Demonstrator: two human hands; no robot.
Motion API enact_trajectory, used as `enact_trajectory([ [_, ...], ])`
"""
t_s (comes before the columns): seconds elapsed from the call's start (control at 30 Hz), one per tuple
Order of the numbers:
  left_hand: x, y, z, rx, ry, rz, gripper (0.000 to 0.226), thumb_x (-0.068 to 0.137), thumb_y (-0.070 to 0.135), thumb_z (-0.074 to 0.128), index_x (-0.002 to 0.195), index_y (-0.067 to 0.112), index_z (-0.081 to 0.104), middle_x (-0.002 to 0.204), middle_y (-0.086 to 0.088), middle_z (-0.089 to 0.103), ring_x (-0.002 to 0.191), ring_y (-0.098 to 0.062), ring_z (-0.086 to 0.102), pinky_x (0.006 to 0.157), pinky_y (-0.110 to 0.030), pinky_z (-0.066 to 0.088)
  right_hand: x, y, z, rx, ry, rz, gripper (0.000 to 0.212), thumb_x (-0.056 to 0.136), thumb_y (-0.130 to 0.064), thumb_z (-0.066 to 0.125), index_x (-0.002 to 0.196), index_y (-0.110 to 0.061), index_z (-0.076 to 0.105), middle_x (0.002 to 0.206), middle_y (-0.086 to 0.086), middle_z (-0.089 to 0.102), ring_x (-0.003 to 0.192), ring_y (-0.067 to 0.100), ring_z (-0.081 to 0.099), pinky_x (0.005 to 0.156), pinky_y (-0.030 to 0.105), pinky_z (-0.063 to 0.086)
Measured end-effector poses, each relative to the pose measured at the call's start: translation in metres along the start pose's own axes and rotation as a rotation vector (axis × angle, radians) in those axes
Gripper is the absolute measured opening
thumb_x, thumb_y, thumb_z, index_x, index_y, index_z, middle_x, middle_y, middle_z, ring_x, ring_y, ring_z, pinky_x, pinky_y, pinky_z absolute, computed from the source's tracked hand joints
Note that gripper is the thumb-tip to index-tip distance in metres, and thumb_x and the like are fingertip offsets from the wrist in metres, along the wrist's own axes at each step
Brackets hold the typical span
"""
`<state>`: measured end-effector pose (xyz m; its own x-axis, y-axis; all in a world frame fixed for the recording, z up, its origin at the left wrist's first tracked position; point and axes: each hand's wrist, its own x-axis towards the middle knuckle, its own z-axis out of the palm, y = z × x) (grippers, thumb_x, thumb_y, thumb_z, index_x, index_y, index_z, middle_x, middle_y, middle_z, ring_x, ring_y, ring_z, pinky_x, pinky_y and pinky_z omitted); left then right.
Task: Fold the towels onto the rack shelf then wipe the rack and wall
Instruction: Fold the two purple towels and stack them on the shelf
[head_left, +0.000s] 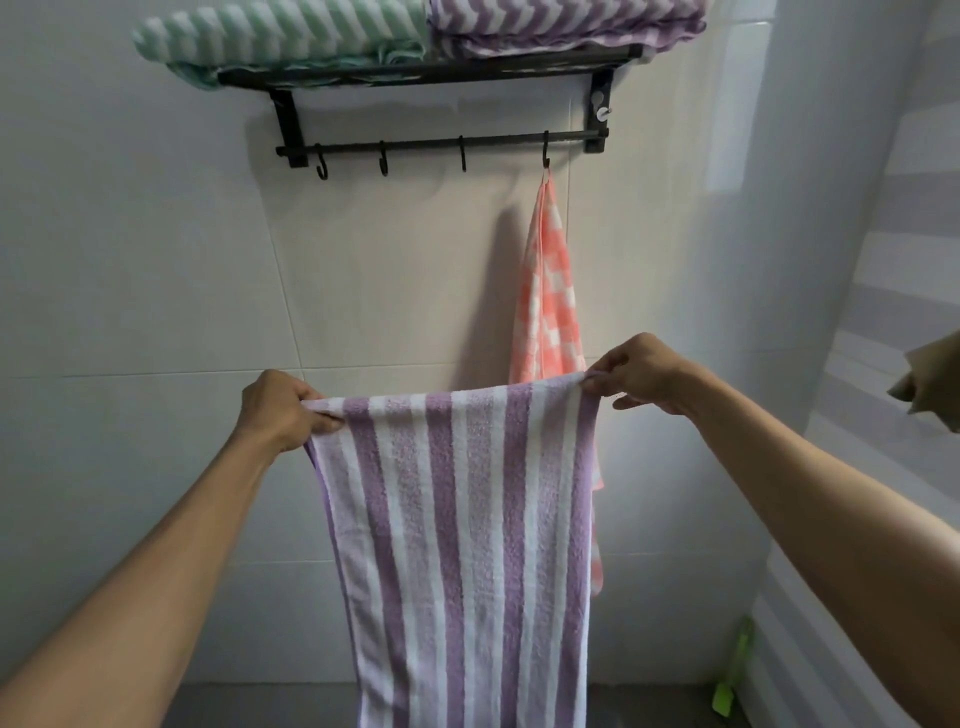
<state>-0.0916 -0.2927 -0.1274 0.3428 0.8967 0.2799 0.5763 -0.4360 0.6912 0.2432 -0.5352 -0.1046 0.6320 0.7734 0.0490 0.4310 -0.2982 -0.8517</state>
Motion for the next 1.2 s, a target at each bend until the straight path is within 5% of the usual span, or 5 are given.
enact_trajectory([
  [0.2, 0.029, 0.022, -0.045, -0.398, -0.013, 0.115, 0.019, 0.072, 0.002, 0.086, 0.083, 0.007, 0.071, 0.065, 0.003, 0.071, 0.066, -0.014, 0.063, 0.062, -0.019, 0.052, 0.005, -0.032, -0.025, 0.286, -0.015, -0.113, 0.019, 0.084, -0.019, 0.080, 0.098, -0.011, 0.070, 0.102, 0.007, 0.071, 0.099, 0.022, 0.067, 0.083, 0.037, 0.055],
  [0.33, 0.014, 0.012, -0.030, -0.702, -0.225, 0.024, 0.032, 0.079, 0.007, 0.078, 0.111, 0.009, 0.069, 0.099, 0.000, 0.077, 0.084, -0.011, 0.074, 0.069, -0.023, 0.060, -0.005, -0.014, -0.012, 0.414, -0.162, -0.092, 0.076, 0.062, -0.026, 0.093, 0.129, -0.021, 0.057, 0.118, 0.002, 0.073, 0.110, 0.020, 0.066, 0.095, 0.050, 0.048],
  [0.47, -0.037, -0.052, 0.046, -0.657, -0.254, -0.250, 0.028, 0.089, 0.017, 0.073, 0.107, -0.005, 0.070, 0.089, -0.014, 0.077, 0.068, -0.021, 0.073, 0.056, -0.027, 0.057, -0.026, 0.083, 0.054, 0.276, -0.212, 0.150, 0.114, 0.014, -0.063, 0.096, 0.104, 0.001, 0.073, 0.104, 0.017, 0.076, 0.087, 0.025, 0.072, 0.080, 0.042, 0.060],
  [0.9, -0.024, -0.032, 0.007, -0.856, -0.496, -0.197, 0.082, 0.053, 0.037, 0.098, 0.118, -0.003, 0.068, 0.115, -0.020, 0.073, 0.103, -0.034, 0.072, 0.081, -0.040, 0.062, -0.032, 0.052, 0.029, 0.457, -0.318, 0.135, 0.079, 0.054, -0.052, 0.092, 0.112, -0.003, 0.072, 0.113, 0.015, 0.074, 0.099, 0.029, 0.069, 0.085, 0.043, 0.058],
  [1.2, -0.036, -0.052, 0.017, -0.944, -0.482, -0.307, 0.045, 0.078, 0.018, 0.083, 0.112, -0.009, 0.070, 0.113, -0.026, 0.071, 0.090, -0.033, 0.075, 0.074, -0.040, 0.063, -0.034, 0.075, 0.045, 0.582, -0.364, 0.166, 0.064, 0.063, -0.039, 0.094, 0.103, 0.007, 0.075, 0.117, 0.025, 0.071, 0.100, 0.032, 0.070, 0.096, 0.043, 0.056],
])
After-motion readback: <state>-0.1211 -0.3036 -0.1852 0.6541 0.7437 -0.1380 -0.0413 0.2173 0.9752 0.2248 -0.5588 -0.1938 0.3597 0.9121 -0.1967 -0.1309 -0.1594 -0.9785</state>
